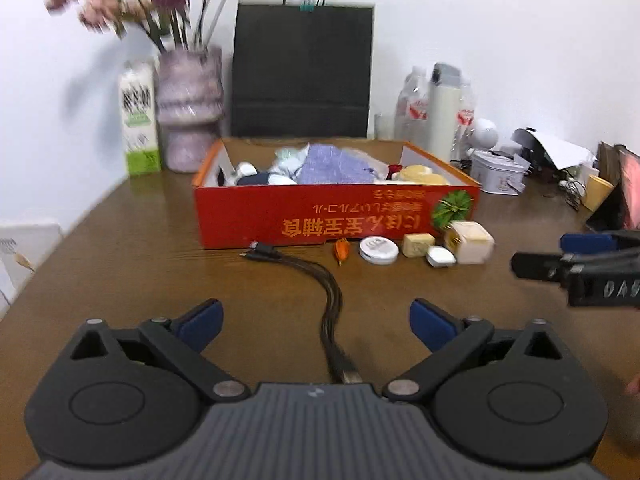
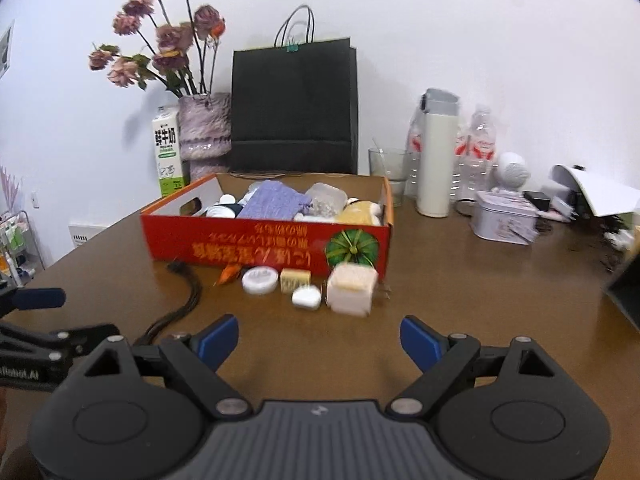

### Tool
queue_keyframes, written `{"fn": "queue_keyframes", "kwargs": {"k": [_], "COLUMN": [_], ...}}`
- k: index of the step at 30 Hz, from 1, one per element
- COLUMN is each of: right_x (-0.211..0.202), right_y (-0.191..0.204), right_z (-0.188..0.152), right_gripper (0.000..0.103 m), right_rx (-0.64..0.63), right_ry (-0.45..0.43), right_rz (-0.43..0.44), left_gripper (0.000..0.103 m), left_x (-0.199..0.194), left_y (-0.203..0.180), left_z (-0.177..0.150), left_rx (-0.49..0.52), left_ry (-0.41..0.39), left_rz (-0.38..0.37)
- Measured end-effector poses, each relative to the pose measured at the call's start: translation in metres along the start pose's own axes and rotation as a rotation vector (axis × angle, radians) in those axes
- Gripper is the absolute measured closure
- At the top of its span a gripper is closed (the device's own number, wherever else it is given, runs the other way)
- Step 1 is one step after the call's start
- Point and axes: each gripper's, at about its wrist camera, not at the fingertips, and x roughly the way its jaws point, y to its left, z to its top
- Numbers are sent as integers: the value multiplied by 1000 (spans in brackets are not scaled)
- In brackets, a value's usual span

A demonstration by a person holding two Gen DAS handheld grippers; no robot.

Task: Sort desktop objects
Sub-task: 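Grasp the cream square plug with the right tool while the left tool grasps the black cable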

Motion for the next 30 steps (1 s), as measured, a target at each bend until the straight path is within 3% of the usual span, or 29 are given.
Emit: {"fn": "queue_keyframes", "kwargs": {"k": [1, 5, 7, 8, 9, 12, 14, 15, 16, 22, 30], "right_x": [17, 70, 92, 101, 108, 112, 111, 109, 108, 59, -41], "right_y": [-1, -10, -17, -20, -23, -26, -25, -24, -25, -14, 20], "right_z": [6, 21, 26, 28, 28, 23, 21, 21, 21, 21, -17], "right_gripper": [19, 23, 34, 36, 45, 53, 53, 53, 53, 53, 53], "right_rx": [1, 42, 79, 96, 105, 84, 70, 62, 68, 58, 55], "right_ry": [19, 70, 102, 117, 131, 105, 96, 97, 98, 15, -28], "right_rz": [-10, -34, -50, -63, -79, -94, -93, -94, -86, -48, 95], "left_gripper": [24, 24, 24, 24, 24, 22, 48, 76, 97, 100, 100], "left_x": [15, 75, 94, 100, 101, 95, 89, 85, 83, 49, -68], "left_y": [2, 1, 2, 3, 3, -7, -19, -22, -25, -24, -17], "left_z": [7, 28, 30, 31, 29, 21, 15, 15, 15, 0, -13], "left_rx": [-11, -25, -32, -34, -30, 31, 106, 107, 118, 35, -123], "left_ry": [25, 100, 129, 145, 143, 144, 123, 126, 132, 124, -34], "left_rz": [-8, 0, 8, 9, 11, 0, -18, -55, -44, -6, 13]}}
